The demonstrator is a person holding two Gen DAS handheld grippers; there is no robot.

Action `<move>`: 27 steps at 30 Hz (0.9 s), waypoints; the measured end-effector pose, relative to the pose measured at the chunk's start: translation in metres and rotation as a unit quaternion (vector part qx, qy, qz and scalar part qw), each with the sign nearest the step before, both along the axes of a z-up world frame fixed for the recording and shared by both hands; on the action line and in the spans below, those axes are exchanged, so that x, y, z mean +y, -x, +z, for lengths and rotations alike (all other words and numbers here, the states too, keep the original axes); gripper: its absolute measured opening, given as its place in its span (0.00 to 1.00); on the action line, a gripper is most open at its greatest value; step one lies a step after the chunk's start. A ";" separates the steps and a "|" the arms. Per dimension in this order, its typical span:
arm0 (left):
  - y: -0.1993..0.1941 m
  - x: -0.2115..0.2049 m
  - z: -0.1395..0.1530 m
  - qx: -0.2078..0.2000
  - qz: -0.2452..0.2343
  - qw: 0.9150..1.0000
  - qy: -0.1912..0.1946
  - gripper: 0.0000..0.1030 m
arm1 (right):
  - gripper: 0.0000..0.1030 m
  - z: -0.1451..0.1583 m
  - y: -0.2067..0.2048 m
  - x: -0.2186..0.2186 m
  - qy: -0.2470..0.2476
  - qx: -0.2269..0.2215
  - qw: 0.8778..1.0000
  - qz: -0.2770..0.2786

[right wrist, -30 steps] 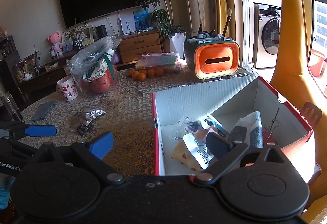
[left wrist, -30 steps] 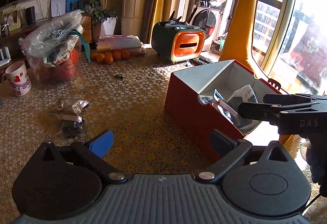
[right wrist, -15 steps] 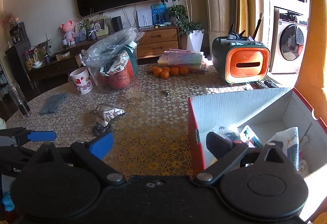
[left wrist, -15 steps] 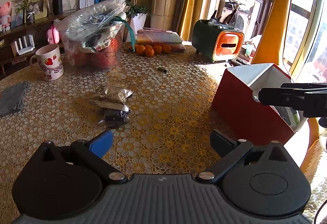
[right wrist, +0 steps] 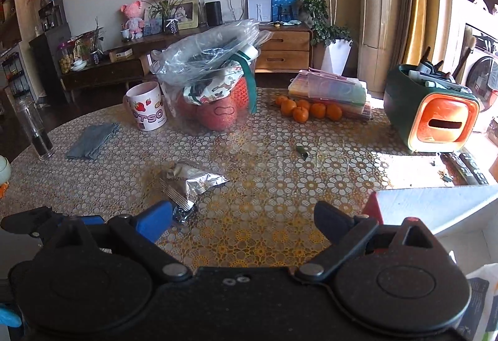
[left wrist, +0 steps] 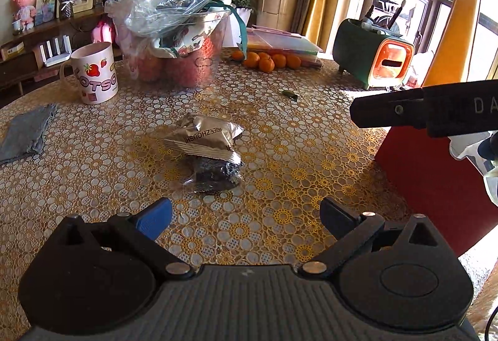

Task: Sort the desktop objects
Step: 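Withdraw both tools from the box back toward the table, then move the right tool to the silver packet while the left tool approaches the black bag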

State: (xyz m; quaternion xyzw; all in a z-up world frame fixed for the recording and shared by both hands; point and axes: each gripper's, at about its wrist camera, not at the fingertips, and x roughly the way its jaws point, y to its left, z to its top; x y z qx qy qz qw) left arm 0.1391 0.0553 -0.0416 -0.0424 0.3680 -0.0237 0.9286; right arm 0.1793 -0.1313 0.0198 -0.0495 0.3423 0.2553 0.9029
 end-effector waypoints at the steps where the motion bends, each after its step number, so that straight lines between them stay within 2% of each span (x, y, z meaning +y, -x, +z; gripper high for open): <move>1: -0.004 0.002 -0.003 0.001 0.002 1.000 -0.001 0.99 | 0.95 -0.003 -0.006 0.007 0.005 0.003 1.000 0.004; 14: -0.033 0.003 -0.026 -0.007 0.004 0.999 -0.036 0.99 | 0.95 -0.020 -0.067 0.067 0.032 0.048 0.998 0.032; 27: -0.047 0.014 -0.041 -0.004 0.021 0.999 -0.033 0.98 | 0.93 -0.042 -0.121 0.124 0.040 0.131 0.990 0.046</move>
